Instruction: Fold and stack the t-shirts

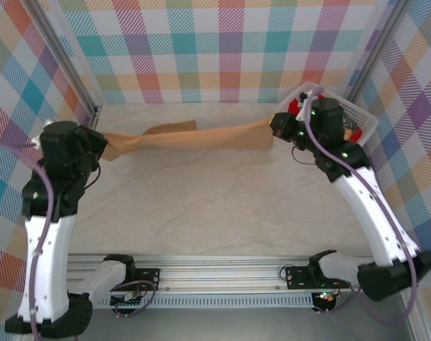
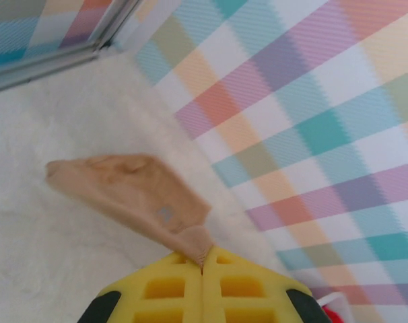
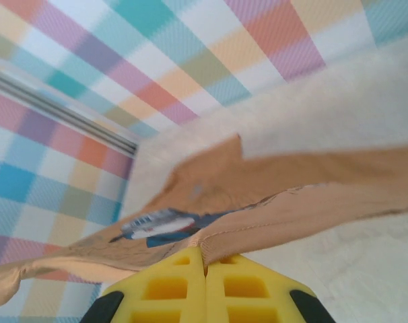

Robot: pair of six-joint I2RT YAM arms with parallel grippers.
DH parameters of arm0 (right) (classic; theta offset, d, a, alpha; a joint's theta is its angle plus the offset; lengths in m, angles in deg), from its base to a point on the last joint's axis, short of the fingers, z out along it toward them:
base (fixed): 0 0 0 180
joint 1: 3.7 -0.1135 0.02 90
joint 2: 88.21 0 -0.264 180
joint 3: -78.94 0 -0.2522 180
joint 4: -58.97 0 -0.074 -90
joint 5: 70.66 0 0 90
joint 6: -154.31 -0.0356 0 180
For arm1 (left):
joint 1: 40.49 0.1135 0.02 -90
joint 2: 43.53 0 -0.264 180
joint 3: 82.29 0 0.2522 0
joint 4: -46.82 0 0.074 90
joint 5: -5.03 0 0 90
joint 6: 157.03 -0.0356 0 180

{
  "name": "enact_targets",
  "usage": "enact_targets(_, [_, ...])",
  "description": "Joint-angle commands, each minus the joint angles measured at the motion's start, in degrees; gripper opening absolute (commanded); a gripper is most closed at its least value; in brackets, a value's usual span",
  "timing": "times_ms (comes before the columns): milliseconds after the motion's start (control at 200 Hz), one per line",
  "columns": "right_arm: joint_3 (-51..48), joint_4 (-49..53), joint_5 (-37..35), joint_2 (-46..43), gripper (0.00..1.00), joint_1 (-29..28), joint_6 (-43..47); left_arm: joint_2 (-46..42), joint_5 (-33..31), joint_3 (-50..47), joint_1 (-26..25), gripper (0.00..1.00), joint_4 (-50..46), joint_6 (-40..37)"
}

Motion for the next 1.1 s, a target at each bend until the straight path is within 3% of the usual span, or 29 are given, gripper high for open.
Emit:
enact_targets(0, [-0.52,-1.86,2.19,-8.36,0.00,-0.36,3.55,-4.94,-0.42,4.82,0.46,0.00,3.23,-3.20])
enact_targets(135, [2.67,0.34,3.08,-13.01,0.00,-0.32,2.82,-2.36,2.00,14.94,0.44,0.00,1.83,-3.45])
enact_targets(270, [6.08,0.96,5.06,-10.10,0.00,-0.32,0.43,7.46,4.55,26.31,0.48,0.00,-0.77,-2.80])
enact_targets(370, [7.19,0.52,4.99,-5.15,0.00,-0.32,-1.19,17.09,6.96,31.75,0.56,0.00,-4.19,-2.06])
enact_targets(535, [9.57,-3.80,7.70,6.33,0.00,0.82,-3.49,30.94,14.76,32.52,1.01,0.00,1.41,-1.04])
enact_targets(660, [12.09,-9.58,10.35,15.99,0.00,3.82,-6.01,42.34,18.61,38.76,3.54,0.00,3.47,-1.84])
enact_targets(755, [18.56,-11.58,13.07,23.89,0.00,6.20,-7.00,51.19,22.60,49.81,5.82,0.00,3.81,-1.41])
enact_targets(875, [29.33,-11.61,14.74,31.20,0.00,8.17,-6.61,61.20,27.01,70.92,8.05,0.00,2.87,1.50])
enact_targets(955, [37.44,-9.74,14.49,34.10,0.00,9.22,-5.88,62.65,28.54,78.77,9.20,0.00,5.63,5.85])
enact_targets(1095, [47.94,-6.49,13.66,36.01,0.00,11.67,-6.12,53.99,28.01,74.39,9.42,0.00,11.64,7.53])
